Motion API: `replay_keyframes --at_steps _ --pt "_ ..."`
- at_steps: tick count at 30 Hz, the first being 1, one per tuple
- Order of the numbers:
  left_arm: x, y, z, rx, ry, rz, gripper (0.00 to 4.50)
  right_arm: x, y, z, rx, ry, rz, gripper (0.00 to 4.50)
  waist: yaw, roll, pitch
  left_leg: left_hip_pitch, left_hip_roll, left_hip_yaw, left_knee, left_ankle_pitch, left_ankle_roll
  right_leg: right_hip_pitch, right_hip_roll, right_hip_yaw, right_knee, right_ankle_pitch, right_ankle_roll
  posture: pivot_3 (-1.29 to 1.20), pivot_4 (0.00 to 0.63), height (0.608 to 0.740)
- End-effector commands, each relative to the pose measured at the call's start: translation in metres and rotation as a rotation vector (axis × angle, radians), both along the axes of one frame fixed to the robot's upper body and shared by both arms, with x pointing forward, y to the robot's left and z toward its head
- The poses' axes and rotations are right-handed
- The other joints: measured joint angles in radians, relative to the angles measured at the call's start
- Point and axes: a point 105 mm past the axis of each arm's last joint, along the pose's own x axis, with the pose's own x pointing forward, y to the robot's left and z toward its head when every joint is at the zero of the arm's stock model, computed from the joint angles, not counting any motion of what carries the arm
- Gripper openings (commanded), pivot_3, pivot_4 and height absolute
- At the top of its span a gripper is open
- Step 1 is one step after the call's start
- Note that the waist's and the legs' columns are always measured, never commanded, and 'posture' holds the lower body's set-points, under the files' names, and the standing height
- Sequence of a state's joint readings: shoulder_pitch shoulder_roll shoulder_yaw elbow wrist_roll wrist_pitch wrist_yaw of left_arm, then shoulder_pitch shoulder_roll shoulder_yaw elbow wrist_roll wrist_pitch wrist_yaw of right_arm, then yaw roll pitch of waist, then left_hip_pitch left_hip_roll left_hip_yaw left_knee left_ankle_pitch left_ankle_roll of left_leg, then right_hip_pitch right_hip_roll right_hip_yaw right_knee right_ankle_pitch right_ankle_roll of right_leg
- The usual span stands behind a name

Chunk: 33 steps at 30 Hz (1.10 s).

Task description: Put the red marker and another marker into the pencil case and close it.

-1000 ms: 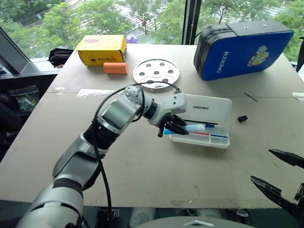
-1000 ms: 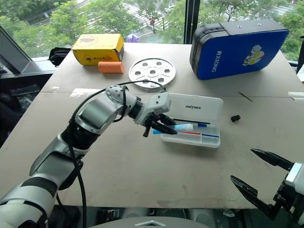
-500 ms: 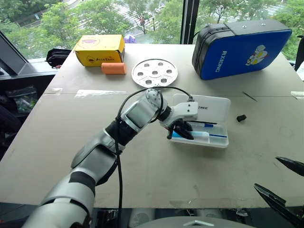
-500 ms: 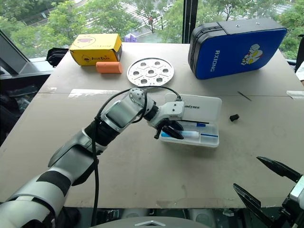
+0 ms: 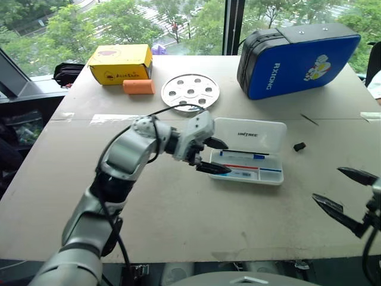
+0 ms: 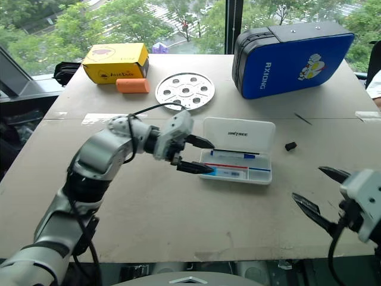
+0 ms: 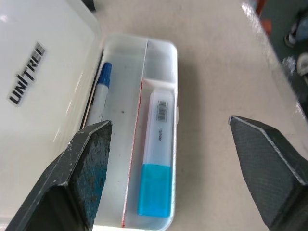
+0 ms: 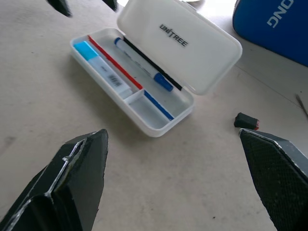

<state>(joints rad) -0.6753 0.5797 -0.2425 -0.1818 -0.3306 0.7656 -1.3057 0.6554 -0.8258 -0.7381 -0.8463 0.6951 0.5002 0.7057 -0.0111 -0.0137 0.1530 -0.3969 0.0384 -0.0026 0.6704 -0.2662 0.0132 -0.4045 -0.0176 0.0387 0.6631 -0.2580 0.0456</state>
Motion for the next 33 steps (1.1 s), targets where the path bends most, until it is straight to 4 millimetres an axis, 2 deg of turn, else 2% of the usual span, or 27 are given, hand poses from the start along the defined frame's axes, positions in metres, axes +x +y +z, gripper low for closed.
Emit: replay_keyframes --at_steps 1,3,7,10,14,20,23,25,26,28,30,31,33 --pt "-0.028 0.03 0.023 -0.136 -0.017 0.052 3.91 0.043 -0.017 -0.007 -0.083 0.029 -0.035 4.37 0.014 -0.001 0.001 0.0 0.0 0.0 0.0 0.0 0.0 0.0 0.0 0.0 0.0 0.0 0.0 0.0 0.15 0.74" --pt "-0.047 0.041 0.022 -0.174 0.007 0.055 3.91 0.066 -0.025 -0.015 -0.178 0.064 -0.017 4.37 -0.002 -0.001 0.001 0.0 -0.001 0.001 0.0 0.0 0.0 0.0 -0.001 0.002 0.0 0.0 0.001 0.0 0.15 0.74" --pt "-0.075 0.047 0.017 -0.196 0.04 0.037 3.91 0.102 -0.029 -0.026 -0.358 0.108 0.096 4.37 0.001 -0.002 0.004 0.001 0.0 0.002 0.001 0.0 0.0 0.0 -0.001 0.001 -0.001 0.0 0.001 0.0 0.15 0.74" --pt "-0.083 0.047 0.014 -0.185 0.036 0.037 3.91 0.117 -0.028 -0.026 -0.395 0.124 0.158 4.37 0.014 -0.001 0.005 -0.001 -0.001 0.003 0.001 0.0 0.0 0.0 -0.002 -0.001 -0.001 0.0 0.001 0.0 0.15 0.74" --pt "-0.092 0.045 0.014 -0.199 0.024 0.069 3.91 0.154 -0.027 -0.02 -0.437 0.171 0.256 4.37 0.0 0.001 0.007 0.001 0.0 0.004 0.0 0.0 0.0 -0.001 -0.001 0.002 -0.001 0.0 0.001 0.0 0.15 0.74" --pt "-0.1 0.039 0.016 -0.216 0.022 0.1 3.91 0.188 -0.025 -0.031 -0.476 0.315 0.342 4.37 -0.003 0.002 0.008 0.001 0.0 0.004 -0.001 0.0 0.0 -0.001 -0.001 0.001 0.0 0.0 0.0 0.0 0.15 0.74" --pt "-0.098 0.038 0.017 -0.219 0.022 0.111 3.95 0.199 -0.024 -0.037 -0.5 0.371 0.354 3.62 -0.003 0.003 0.008 0.001 0.0 0.004 -0.001 0.0 0.0 -0.001 -0.001 0.001 0.0 0.001 0.0 0.0 0.15 0.74" --pt "-0.096 0.039 0.019 -0.222 0.017 0.126 3.95 0.202 -0.029 -0.04 -0.527 0.41 0.344 2.71 -0.001 0.003 0.008 0.0 0.0 0.004 -0.001 0.0 0.0 -0.001 -0.002 0.001 0.0 0.001 0.0 0.0 0.15 0.74" --pt "-0.094 0.04 0.019 -0.222 0.015 0.132 3.95 0.203 -0.031 -0.039 -0.526 0.418 0.334 2.06 -0.001 0.003 0.008 0.0 0.0 0.003 0.0 0.0 -0.001 -0.001 -0.002 0.001 0.0 0.001 0.0 0.0 0.15 0.74" --pt "-0.092 0.041 0.019 -0.222 0.012 0.142 3.95 0.201 -0.035 -0.037 -0.52 0.436 0.34 1.35 0.0 0.003 0.008 0.0 -0.001 0.002 0.0 0.0 -0.001 -0.001 -0.003 0.001 0.0 0.001 0.0 0.0 0.15 0.74" --pt "-0.09 0.043 0.019 -0.222 0.013 0.149 3.95 0.196 -0.039 -0.035 -0.516 0.449 0.355 0.33 -0.001 0.003 0.008 0.0 -0.001 0.001 0.0 0.0 -0.001 -0.001 -0.003 0.001 0.0 0.001 0.0 0.0 0.15 0.74" --pt "-0.09 0.043 0.018 -0.221 0.015 0.15 3.95 0.194 -0.04 -0.035 -0.514 0.453 0.363 0.06 -0.002 0.003 0.008 0.0 -0.001 0.001 0.0 0.0 -0.001 -0.001 -0.003 0.001 0.0 0.001 0.0 0.0 0.15 0.74" --pt "-0.089 0.044 0.017 -0.221 0.017 0.15 3.95 0.189 -0.041 -0.031 -0.482 0.452 0.378 0.06 0.001 0.003 0.008 0.0 -0.001 0.001 -0.001 0.0 -0.001 -0.001 -0.003 0.001 0.0 0.001 0.0 0.0 0.15 0.74"
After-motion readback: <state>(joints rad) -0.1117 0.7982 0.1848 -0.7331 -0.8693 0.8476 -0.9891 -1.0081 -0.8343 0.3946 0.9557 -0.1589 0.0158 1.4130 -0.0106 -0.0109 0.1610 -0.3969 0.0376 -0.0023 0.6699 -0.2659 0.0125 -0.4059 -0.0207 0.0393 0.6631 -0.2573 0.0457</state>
